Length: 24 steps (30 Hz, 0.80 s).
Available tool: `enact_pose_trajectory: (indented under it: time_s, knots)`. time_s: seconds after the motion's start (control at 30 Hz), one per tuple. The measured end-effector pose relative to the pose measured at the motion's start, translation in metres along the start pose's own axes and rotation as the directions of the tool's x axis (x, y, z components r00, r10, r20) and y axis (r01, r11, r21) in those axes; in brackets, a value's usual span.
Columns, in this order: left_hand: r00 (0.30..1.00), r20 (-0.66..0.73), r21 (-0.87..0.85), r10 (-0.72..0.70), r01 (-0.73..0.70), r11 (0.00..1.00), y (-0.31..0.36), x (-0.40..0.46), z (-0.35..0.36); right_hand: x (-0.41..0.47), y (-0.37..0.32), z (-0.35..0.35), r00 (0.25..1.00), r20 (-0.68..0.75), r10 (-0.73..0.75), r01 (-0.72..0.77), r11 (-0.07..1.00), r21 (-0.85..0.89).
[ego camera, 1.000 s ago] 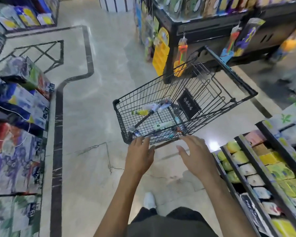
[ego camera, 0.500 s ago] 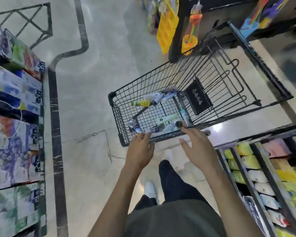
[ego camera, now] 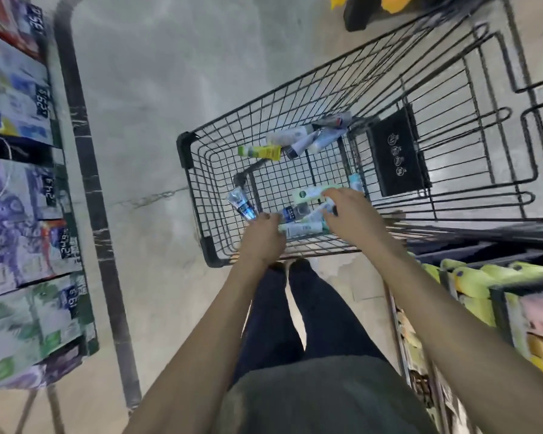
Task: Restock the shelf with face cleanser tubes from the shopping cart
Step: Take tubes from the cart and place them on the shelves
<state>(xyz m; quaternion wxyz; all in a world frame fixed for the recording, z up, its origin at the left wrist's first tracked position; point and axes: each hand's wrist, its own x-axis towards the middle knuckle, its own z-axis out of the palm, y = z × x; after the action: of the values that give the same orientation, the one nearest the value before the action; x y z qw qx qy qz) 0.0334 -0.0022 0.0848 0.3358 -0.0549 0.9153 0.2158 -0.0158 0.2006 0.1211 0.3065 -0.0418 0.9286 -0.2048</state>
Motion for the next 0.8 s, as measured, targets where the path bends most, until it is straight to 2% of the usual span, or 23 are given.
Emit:
enact_pose_trajectory:
  time_s: [0.27,0.43,0.63,0.8]
  knots:
    - [0.993,0.115,0.114,0.013,-0.026,0.993,-0.034,0.119,0.06,0.128,0.043,0.083,0.993,0.081,0.085,-0.079,0.994,-0.079]
    - [0.979,0.19,0.176,-0.072,0.038,0.984,-0.06,0.172,0.11,0.178,0.069,0.134,0.989,0.089,0.114,-0.101,0.984,-0.144]
    - [0.971,0.231,0.209,-0.067,0.018,0.978,-0.086,0.208,0.144,0.221,0.103,0.176,0.995,0.092,0.035,-0.006,0.953,-0.302]
    - [0.954,0.29,0.203,-0.071,0.012,0.979,-0.085,0.22,0.146,0.24,0.119,0.19,0.995,0.099,-0.024,0.058,0.932,-0.358]
